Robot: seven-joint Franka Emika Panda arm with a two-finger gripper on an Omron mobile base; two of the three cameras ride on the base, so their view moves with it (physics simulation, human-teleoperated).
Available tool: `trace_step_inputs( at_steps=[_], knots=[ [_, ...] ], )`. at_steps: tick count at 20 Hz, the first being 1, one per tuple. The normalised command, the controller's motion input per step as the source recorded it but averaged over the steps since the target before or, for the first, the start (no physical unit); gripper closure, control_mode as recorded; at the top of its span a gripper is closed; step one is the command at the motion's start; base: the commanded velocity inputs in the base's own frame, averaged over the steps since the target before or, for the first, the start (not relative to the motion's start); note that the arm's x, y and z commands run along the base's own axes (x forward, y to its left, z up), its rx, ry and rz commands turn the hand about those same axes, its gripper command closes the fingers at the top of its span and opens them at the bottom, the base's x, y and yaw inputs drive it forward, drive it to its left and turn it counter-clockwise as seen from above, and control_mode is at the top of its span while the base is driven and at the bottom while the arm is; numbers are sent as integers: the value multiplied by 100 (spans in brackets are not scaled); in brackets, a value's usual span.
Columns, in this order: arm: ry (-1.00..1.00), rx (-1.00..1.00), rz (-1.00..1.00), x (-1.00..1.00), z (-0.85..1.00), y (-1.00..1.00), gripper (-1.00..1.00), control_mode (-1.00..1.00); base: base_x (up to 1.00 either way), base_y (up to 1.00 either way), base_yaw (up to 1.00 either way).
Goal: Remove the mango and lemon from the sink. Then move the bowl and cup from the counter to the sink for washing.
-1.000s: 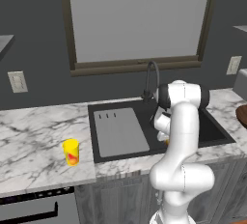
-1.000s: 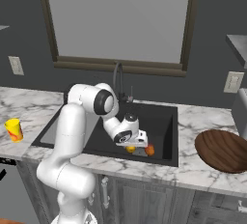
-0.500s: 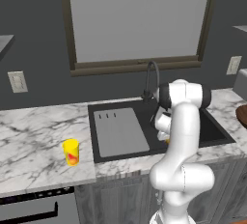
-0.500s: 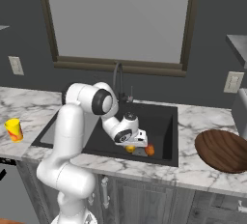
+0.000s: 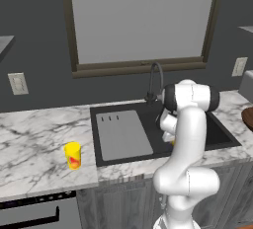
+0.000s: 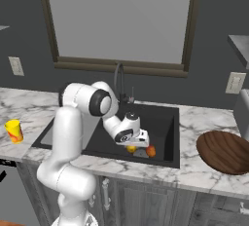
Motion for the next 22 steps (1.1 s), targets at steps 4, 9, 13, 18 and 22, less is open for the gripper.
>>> trace_step_inputs(
  at_steps=[4, 9, 13, 18, 22],
  knots=[
    [-5, 1, 0, -10, 21, -4, 100, -100, 0, 0, 0],
    [-5, 0, 0, -13, 24, -5, 100, -100, 0, 0, 0],
    [-3, 0, 0, -17, 27, -6, 100, -100, 0, 0, 0],
    [0, 0, 0, -17, 35, -5, 100, -100, 0, 0, 0],
    [0, 0, 0, -15, 39, -4, 100, -100, 0, 0, 0]
  ],
)
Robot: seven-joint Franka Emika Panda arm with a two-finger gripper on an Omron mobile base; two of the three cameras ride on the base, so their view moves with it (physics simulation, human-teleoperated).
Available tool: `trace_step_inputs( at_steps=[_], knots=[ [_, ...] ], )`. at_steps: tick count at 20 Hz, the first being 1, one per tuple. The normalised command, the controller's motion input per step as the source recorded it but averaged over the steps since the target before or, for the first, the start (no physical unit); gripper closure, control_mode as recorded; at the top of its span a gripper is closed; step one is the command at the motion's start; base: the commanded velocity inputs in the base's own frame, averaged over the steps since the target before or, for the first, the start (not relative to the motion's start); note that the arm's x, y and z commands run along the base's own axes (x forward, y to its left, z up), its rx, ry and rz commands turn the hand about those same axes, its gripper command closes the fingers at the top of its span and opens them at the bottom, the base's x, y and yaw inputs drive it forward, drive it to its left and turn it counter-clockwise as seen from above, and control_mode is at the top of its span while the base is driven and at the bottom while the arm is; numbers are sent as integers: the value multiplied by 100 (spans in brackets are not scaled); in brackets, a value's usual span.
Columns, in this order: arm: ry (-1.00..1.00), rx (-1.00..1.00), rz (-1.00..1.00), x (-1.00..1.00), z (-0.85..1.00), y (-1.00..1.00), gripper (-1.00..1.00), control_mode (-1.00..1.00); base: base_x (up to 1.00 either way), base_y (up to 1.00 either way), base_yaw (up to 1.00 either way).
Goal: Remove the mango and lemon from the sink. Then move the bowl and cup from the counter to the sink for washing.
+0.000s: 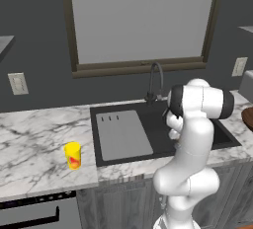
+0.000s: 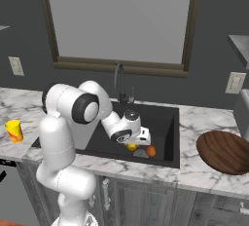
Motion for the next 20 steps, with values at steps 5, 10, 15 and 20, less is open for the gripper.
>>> trace_step_inputs(
  at_steps=[5, 10, 15, 20],
  knots=[
    [0, 0, 0, -15, 42, -4, 100, -100, 0, 0, 0],
    [0, 0, 0, -7, 48, -4, 100, -100, 0, 0, 0],
    [0, 0, 0, -4, 52, -5, 100, -100, 0, 0, 0],
    [0, 0, 0, -1, 53, -4, 100, -100, 0, 0, 0]
  ],
)
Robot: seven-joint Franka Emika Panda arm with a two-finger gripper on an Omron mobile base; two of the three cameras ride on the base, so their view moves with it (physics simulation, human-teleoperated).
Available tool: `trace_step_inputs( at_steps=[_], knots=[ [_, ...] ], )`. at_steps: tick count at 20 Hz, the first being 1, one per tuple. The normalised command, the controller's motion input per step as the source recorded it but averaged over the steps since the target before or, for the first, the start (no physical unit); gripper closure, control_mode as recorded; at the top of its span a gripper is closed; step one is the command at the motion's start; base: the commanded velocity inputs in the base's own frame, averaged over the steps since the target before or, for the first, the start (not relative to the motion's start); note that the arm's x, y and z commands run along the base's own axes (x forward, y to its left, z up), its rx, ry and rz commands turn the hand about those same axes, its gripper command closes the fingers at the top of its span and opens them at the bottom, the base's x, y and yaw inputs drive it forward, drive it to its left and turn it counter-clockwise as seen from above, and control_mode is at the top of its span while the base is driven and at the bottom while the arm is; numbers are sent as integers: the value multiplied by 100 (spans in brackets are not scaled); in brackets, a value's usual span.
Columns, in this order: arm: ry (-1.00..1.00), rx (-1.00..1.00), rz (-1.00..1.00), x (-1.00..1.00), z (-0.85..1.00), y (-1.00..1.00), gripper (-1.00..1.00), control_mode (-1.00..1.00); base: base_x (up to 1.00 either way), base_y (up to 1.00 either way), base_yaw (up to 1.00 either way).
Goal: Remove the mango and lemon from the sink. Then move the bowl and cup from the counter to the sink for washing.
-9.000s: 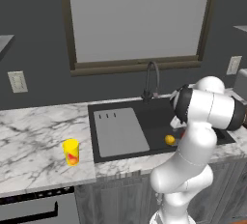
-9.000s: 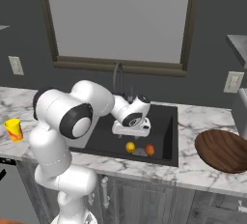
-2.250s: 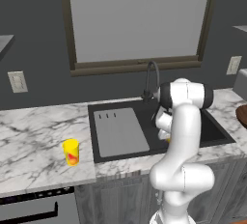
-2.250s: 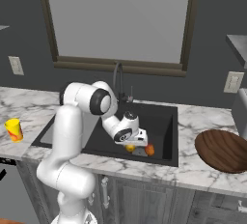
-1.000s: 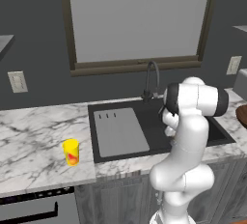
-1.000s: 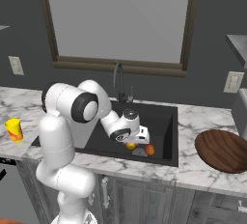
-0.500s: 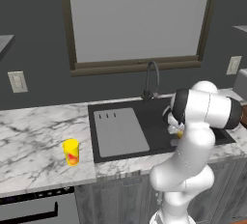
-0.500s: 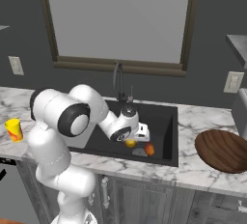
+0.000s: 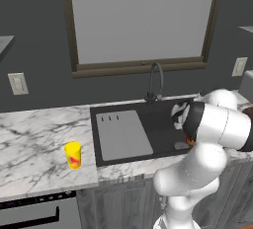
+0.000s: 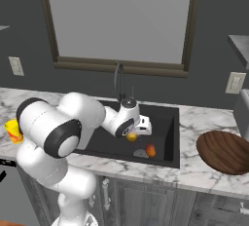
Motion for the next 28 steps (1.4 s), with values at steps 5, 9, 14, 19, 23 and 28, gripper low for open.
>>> trace_step_inputs(
  at_steps=[5, 9, 14, 19, 23, 28],
  knots=[
    [0, 0, 0, -2, 52, -8, 100, -100, 0, 0, 0],
    [0, 0, 0, -2, 51, -14, 100, -100, 0, 0, 0],
    [0, 0, 0, 0, 45, -19, 100, -100, 0, 0, 0],
    [0, 0, 0, 0, 38, -20, 100, -100, 0, 0, 0],
    [0, -3, 0, 1, 29, -26, 100, -100, 0, 0, 0],
    [0, -11, 0, 3, 19, -24, 100, -100, 0, 0, 0]
  ],
)
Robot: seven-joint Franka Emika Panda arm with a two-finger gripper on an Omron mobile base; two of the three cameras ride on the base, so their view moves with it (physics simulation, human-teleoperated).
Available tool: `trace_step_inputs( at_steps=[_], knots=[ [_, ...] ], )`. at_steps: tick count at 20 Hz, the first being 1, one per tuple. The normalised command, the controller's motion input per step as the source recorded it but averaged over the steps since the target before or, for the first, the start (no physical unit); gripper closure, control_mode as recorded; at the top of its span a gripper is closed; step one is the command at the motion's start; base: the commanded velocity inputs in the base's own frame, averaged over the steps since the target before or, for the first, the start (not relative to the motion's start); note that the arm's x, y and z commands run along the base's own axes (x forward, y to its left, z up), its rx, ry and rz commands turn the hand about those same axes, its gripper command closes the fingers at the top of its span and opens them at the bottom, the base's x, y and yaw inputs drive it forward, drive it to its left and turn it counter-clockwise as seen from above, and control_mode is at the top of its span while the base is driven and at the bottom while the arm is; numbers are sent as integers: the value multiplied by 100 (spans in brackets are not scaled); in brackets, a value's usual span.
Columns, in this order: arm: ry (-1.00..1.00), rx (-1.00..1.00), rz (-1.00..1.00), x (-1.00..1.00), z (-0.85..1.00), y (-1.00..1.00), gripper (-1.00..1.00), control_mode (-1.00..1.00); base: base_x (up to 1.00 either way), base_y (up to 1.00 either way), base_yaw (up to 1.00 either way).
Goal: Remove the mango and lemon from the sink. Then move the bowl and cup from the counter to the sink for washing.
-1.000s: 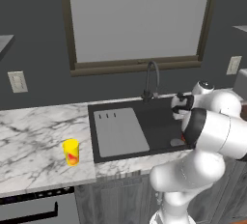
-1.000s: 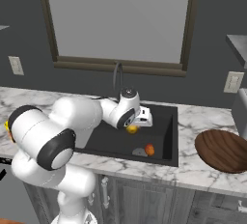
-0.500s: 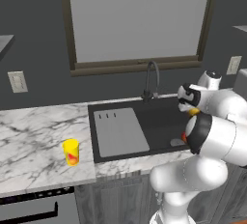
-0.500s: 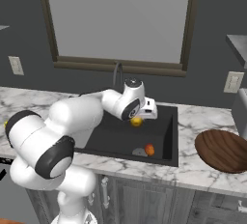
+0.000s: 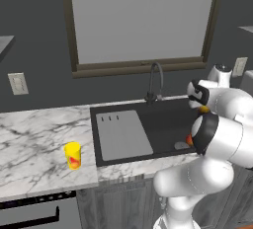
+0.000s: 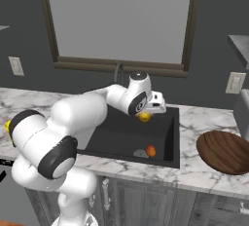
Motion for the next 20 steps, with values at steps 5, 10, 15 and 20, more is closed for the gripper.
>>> trace_step_inputs(
  at_steps=[5, 10, 15, 20],
  knots=[
    [0, -15, -1, 3, 10, -28, 100, -100, 0, 0, 0],
    [0, -13, 0, 9, 5, -29, 100, -100, 0, 0, 0],
    [0, -10, 0, 11, 3, -31, 100, -100, 0, 0, 0],
    [0, -7, 0, 9, 4, -33, 100, -100, 0, 0, 0]
  ],
)
